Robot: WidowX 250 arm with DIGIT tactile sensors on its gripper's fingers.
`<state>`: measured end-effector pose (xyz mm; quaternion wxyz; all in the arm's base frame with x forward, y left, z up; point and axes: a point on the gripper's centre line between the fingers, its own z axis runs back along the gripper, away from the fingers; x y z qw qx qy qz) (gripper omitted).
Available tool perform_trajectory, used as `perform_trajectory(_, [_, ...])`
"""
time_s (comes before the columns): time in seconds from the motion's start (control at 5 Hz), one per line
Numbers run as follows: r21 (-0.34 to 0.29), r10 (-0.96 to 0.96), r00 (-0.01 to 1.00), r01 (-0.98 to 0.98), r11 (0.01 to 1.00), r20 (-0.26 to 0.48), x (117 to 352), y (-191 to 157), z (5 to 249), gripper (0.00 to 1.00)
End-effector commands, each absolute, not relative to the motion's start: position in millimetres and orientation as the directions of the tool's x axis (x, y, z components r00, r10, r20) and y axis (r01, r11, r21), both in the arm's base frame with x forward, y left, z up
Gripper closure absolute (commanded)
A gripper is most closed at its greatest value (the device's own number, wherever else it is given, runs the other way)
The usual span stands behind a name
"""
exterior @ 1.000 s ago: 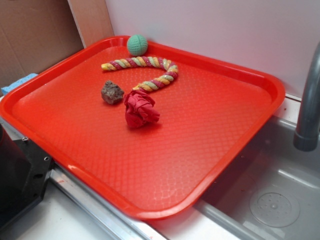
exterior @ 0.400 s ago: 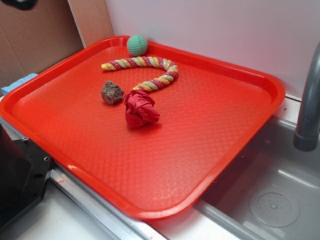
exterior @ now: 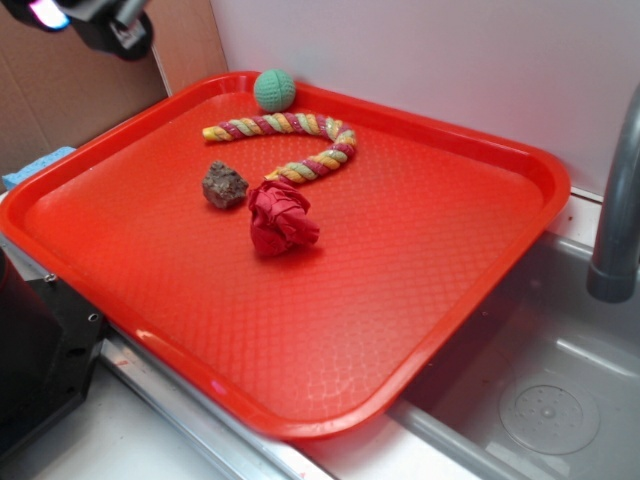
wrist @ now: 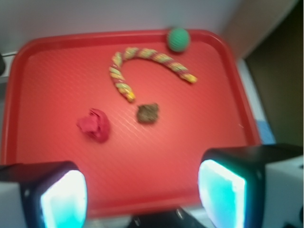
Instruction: Grab the green ball.
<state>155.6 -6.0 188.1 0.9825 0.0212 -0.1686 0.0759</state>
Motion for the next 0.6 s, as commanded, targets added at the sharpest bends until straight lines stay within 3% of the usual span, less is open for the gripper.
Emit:
perform_trajectory(0.0, [-0.037, 0.187, 0.886, -0.189, 0.981, 0.425, 216.1, 42.2, 155.4, 0.00])
perform_trajectory(0.4, [-0.003, 0.235, 0.864, -0.261, 0.965, 0.445, 274.8, 79.5, 120.1, 0.00])
